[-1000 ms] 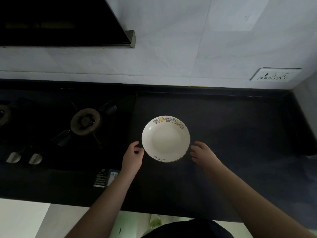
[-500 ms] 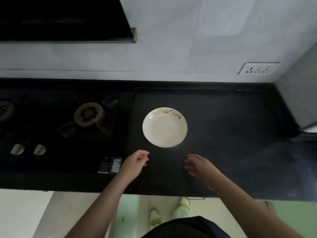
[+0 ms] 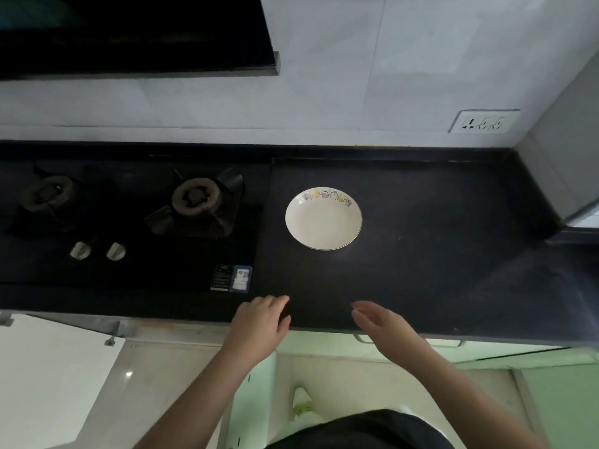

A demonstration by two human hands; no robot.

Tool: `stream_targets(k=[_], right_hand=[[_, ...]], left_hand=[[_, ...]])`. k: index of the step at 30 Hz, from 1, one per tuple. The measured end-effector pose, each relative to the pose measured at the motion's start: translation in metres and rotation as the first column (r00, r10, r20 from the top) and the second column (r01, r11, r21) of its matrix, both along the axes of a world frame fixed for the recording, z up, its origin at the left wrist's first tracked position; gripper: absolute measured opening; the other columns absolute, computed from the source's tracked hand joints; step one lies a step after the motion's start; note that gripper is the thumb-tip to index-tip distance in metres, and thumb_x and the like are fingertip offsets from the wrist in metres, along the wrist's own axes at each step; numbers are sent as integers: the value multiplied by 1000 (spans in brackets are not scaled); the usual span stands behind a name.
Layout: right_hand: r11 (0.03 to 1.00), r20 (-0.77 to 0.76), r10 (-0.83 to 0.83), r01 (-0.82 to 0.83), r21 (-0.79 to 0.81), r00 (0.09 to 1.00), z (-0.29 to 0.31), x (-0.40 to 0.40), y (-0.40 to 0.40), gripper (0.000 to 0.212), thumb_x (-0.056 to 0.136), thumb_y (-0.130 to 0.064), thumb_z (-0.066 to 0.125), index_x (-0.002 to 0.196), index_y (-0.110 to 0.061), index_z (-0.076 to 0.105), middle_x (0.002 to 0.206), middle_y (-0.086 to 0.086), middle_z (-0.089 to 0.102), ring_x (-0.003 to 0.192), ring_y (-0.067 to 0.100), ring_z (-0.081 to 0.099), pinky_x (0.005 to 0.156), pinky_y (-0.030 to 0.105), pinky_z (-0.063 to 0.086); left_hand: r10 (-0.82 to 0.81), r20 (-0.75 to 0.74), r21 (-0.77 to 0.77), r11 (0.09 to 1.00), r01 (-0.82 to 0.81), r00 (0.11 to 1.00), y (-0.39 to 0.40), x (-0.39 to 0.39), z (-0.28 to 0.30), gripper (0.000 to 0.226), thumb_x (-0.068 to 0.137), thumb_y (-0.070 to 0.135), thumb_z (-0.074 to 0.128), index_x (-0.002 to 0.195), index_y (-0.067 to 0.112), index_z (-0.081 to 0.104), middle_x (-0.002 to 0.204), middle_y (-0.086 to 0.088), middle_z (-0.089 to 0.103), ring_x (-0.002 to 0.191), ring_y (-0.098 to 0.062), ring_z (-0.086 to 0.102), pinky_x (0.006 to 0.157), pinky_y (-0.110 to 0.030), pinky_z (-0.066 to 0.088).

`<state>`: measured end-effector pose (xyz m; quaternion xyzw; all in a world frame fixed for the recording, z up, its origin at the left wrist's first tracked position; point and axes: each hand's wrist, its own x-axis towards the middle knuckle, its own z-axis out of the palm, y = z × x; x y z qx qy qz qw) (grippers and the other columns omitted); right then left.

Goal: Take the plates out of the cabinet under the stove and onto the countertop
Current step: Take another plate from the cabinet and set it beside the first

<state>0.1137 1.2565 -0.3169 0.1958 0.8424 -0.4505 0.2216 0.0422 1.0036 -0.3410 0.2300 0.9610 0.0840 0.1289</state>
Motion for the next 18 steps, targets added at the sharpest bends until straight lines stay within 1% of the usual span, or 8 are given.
stream_targets(k=[2, 5, 8, 11, 13, 14, 16, 18], right_hand=[[983, -68, 84, -71, 167, 994, 9, 13, 3, 41, 97, -47, 47, 134, -29, 53, 121, -12, 62, 103, 7, 60, 86, 21, 46], [920, -157, 211, -142, 366, 965, 18, 36, 8, 45, 98, -49, 43, 137, -27, 50, 132, -7, 58, 110, 11, 60, 88, 24, 48], [838, -195, 363, -227, 497, 911, 26, 62, 13, 50, 99, -50, 36, 144, -27, 43, 144, -8, 50, 128, 16, 49, 102, 30, 41], [721, -175, 502, -298, 626, 847, 27, 98, 22, 53, 101, -48, 29, 149, -27, 34, 151, -7, 42, 138, 18, 38, 115, 35, 28], [645, -103, 550, -343, 683, 829, 23, 126, 25, 54, 101, -47, 25, 151, -27, 27, 155, -3, 35, 143, 21, 31, 119, 39, 19], [629, -78, 556, -357, 691, 828, 21, 139, 26, 55, 101, -47, 24, 152, -26, 24, 157, -1, 32, 145, 22, 27, 120, 41, 15], [622, -56, 566, -381, 684, 823, 18, 160, 28, 57, 101, -48, 23, 153, -25, 21, 160, 2, 26, 147, 24, 21, 121, 43, 12], [618, -36, 589, -421, 664, 807, 19, 177, 25, 59, 101, -49, 20, 154, -25, 17, 161, 2, 22, 148, 24, 17, 122, 43, 10]], left_hand=[[41, 34, -4, 999, -41, 999, -2, 14, 5, 51, 99, 47, 38, 145, 26, 40, 136, 4, 57, 117, -15, 56, 89, -32, 44], [106, 41, -27, 994, -105, 994, -4, 41, 9, 52, 99, 48, 38, 146, 25, 38, 140, 3, 54, 123, -17, 52, 96, -34, 44], [172, 14, -42, 984, -172, 985, -3, 78, 16, 53, 99, 46, 39, 146, 23, 38, 142, 2, 52, 129, -19, 46, 104, -33, 39], [186, -51, -90, 978, -190, 981, 6, 126, 21, 54, 98, 46, 41, 146, 20, 41, 146, 0, 49, 135, -22, 41, 108, -36, 33], [185, -88, -116, 974, -194, 979, 14, 160, 24, 54, 97, 45, 45, 144, 18, 45, 148, -5, 48, 139, -26, 39, 111, -42, 32], [179, -103, -125, 974, -191, 979, 18, 175, 26, 54, 97, 44, 47, 144, 18, 47, 148, -6, 48, 139, -28, 39, 112, -45, 32], [186, -126, -117, 973, -201, 974, 24, 204, 32, 53, 97, 44, 47, 142, 18, 49, 147, -7, 50, 138, -28, 42, 110, -45, 34], [215, -159, -71, 971, -229, 964, 25, 229, 41, 53, 98, 45, 40, 140, 16, 52, 141, -8, 55, 133, -27, 49, 104, -44, 42]])
